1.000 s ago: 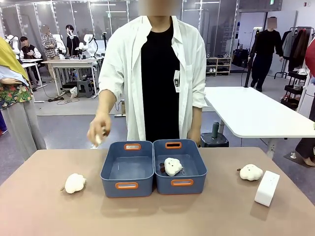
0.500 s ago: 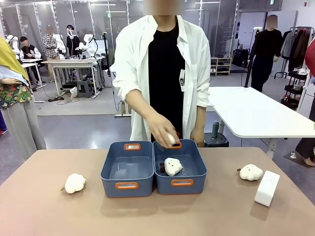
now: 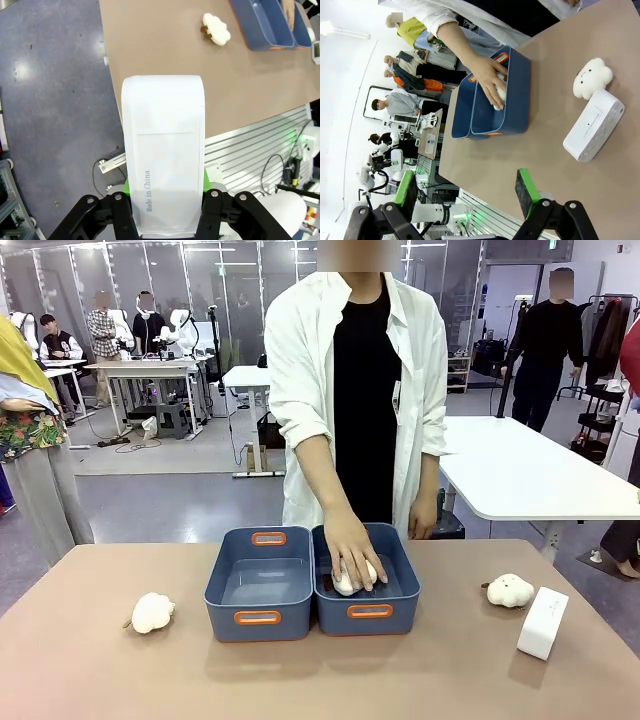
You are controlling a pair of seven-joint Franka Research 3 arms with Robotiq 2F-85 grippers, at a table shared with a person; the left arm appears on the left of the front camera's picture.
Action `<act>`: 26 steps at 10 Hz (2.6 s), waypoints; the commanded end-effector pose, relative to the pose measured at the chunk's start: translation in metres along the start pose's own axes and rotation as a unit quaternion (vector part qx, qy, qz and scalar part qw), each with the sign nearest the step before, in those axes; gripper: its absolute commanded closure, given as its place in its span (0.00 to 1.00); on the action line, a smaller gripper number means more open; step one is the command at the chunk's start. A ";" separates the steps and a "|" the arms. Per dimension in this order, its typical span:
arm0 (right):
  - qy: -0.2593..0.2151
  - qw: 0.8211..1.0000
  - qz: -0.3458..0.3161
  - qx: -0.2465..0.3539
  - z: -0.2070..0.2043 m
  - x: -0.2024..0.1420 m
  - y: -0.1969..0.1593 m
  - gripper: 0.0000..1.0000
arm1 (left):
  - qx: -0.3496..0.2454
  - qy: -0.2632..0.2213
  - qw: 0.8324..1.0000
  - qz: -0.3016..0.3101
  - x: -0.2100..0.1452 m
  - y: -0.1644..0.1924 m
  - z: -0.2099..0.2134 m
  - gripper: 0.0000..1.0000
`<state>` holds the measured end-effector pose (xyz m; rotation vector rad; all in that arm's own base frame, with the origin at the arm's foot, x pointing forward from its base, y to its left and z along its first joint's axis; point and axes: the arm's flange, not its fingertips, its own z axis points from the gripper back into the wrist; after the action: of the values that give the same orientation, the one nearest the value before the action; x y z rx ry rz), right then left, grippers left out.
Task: Sort the digital clocks into the basket.
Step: Pick up the Digital clock from the table and place it into the empty Plastic storage basket.
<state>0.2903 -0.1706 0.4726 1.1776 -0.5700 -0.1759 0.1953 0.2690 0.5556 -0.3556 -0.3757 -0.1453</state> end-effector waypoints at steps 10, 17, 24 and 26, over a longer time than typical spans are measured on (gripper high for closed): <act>0.003 1.000 -0.003 -0.001 0.002 -0.001 0.003 0.00 | -0.045 0.114 0.987 -0.104 0.128 -0.178 -0.034 0.50; 0.003 1.000 -0.003 -0.001 0.002 -0.001 0.003 0.00 | 0.021 0.103 0.993 -0.051 0.196 -0.356 -0.162 0.50; 0.003 1.000 -0.003 -0.001 0.002 -0.001 0.003 0.00 | 0.117 0.033 0.992 -0.021 0.269 -0.438 -0.338 0.50; 0.003 1.000 -0.003 -0.001 0.002 -0.001 0.003 0.00 | 0.095 0.043 0.995 -0.007 0.277 -0.433 -0.371 0.50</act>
<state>0.2904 -0.1711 0.4721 1.1776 -0.5685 -0.1780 0.4769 -0.2781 0.4748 -0.1436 -0.2910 -0.1576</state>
